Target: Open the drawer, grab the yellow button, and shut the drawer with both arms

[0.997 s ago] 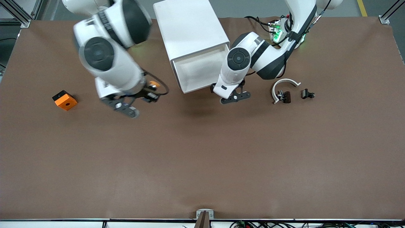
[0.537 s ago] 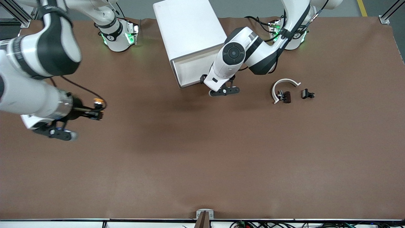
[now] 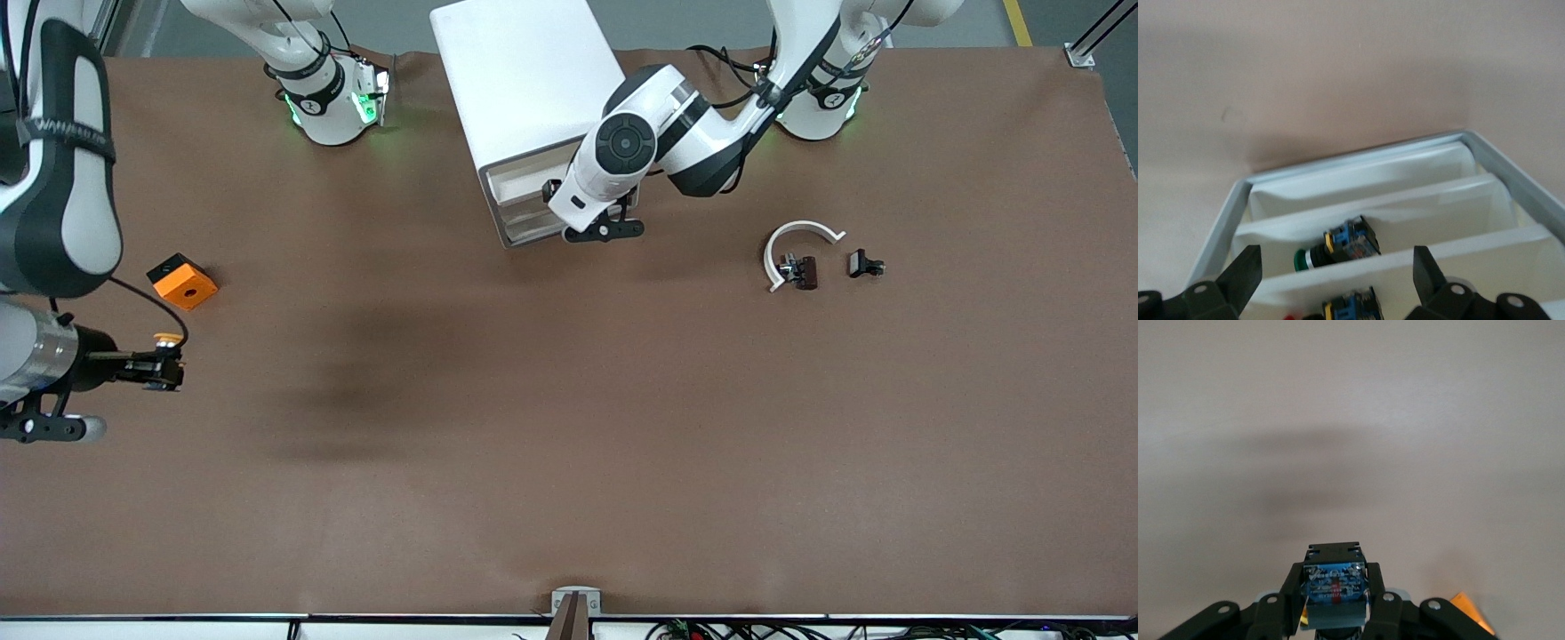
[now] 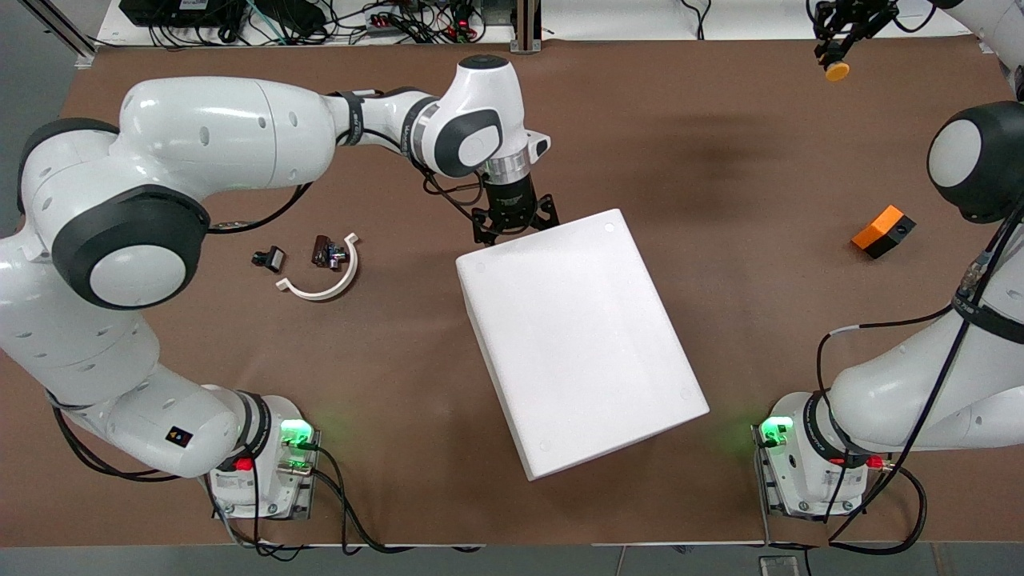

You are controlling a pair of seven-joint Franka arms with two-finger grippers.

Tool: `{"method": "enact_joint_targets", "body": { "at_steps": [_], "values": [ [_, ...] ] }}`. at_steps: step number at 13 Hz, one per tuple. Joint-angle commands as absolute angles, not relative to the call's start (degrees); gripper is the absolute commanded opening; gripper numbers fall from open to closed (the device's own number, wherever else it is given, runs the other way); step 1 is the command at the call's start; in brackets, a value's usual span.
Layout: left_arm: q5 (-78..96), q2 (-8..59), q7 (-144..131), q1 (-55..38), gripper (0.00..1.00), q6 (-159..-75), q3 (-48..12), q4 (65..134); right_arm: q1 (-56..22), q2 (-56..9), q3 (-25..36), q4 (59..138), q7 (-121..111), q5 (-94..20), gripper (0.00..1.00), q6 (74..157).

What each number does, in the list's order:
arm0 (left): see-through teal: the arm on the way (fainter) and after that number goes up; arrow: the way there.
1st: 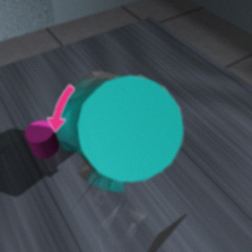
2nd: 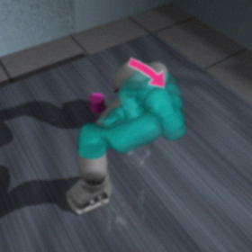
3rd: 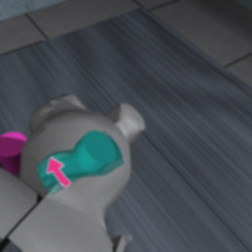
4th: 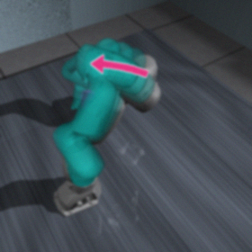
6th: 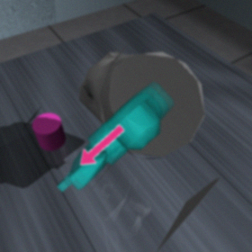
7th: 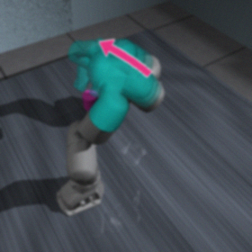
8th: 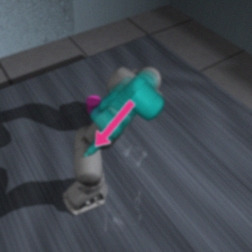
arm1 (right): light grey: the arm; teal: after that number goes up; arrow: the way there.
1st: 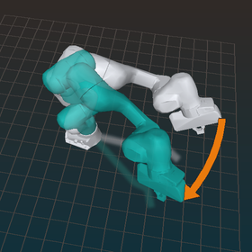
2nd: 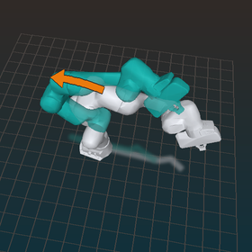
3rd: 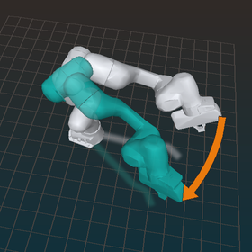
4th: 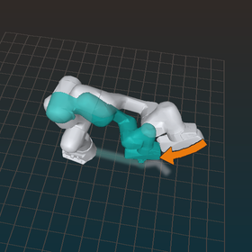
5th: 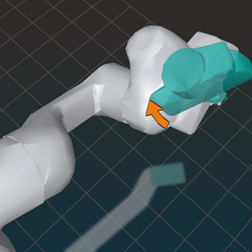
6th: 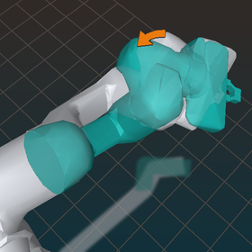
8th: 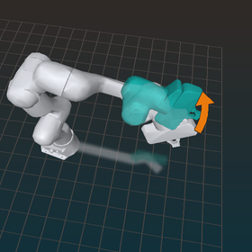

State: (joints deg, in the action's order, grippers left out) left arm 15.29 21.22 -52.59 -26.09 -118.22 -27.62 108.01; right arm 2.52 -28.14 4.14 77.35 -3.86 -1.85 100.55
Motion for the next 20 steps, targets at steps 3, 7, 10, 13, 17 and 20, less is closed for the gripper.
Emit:
{"method": "enact_joint_targets", "body": {
  "at_steps": [3, 7, 10, 13, 17, 20],
  "values": [
    [16.7, 21.0, -61.95, -26.97, 1.0, -117.25, -30.76, 108.02, 8.25, -34.09, 2.72, 78.48, -7.56, -1.4, 0.0, 105.99],
    [16.35, 21.01, -71.0, -27.43, 1.0, -117.16, -30.67, 107.32, 10.28, -36.73, 2.72, 81.12, -8.17, -1.41, 0.0, 110.64],
    [15.73, 20.83, -71.46, -23.84, 1.0, -117.16, -29.8, 106.44, 10.72, -37.18, 2.72, 86.81, -11.76, -1.32, 0.0, 118.01],
    [9.7, 20.92, -71.89, -18.21, 1.0, -117.16, -29.71, 103.01, 10.99, -37.09, 2.81, 94.02, -13.01, 0.6, 0.0, 126.97],
    [4.4, 18.99, -71.28, -7.67, 1.0, -112.35, -29.71, 100.73, 11.25, -36.91, 2.9, 96.42, -12.48, 2.99, 0.0, 129.99],
    [2.11, 18.55, -70.49, 0.77, 1.0, -102.96, -30.23, 97.04, 13.0, -37.18, 2.81, 97.29, -12.04, 2.73, 0.0, 130.95]
  ]
}}
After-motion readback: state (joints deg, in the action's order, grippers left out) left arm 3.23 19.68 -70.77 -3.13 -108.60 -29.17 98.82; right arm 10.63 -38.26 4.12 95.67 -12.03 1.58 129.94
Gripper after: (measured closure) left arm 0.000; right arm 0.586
